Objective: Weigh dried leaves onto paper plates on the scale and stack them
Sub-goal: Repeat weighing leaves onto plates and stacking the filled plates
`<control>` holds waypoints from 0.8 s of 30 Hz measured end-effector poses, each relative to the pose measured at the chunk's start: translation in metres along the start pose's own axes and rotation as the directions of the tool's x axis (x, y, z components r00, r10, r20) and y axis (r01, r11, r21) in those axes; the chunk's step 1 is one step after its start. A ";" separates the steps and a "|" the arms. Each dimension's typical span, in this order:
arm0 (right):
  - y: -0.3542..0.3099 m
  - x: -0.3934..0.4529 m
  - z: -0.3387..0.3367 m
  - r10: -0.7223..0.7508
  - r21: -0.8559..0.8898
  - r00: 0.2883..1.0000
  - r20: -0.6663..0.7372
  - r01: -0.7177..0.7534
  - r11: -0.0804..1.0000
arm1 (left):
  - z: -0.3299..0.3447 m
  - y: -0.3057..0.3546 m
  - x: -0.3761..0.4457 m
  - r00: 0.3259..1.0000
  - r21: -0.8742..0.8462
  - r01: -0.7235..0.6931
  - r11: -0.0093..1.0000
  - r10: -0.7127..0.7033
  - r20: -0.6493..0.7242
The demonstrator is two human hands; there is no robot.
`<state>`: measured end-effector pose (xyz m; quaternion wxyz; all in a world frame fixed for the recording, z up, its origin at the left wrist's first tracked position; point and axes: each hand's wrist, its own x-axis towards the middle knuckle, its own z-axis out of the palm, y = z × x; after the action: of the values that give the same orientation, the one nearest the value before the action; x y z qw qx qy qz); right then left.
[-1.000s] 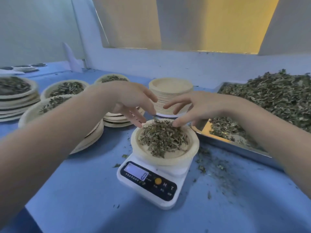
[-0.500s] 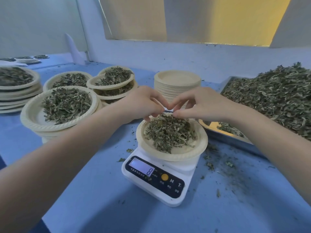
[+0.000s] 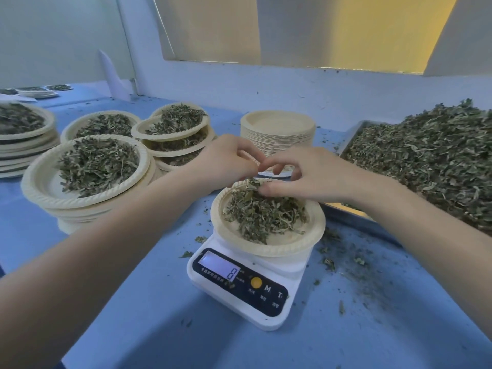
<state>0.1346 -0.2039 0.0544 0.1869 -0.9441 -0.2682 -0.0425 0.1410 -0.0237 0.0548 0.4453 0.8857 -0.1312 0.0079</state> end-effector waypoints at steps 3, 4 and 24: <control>-0.007 0.008 0.011 -0.004 -0.182 0.999 0.055 0.014 0.983 | 0.007 -0.005 0.002 0.996 0.014 0.028 0.999 -0.027 -0.082; -0.008 0.010 0.015 0.011 -0.211 0.998 0.069 0.004 0.978 | 0.009 -0.007 0.001 0.993 0.014 0.037 0.999 -0.035 -0.115; -0.016 0.009 -0.021 -0.009 0.140 0.983 -0.181 0.035 0.990 | 0.009 -0.003 -0.001 0.982 -0.203 -0.010 0.979 -0.028 -0.186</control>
<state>0.1345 -0.1950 0.0810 0.2769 -0.9176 -0.2629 -0.1102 0.1395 -0.0291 0.0465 0.5436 0.8316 -0.0846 0.0761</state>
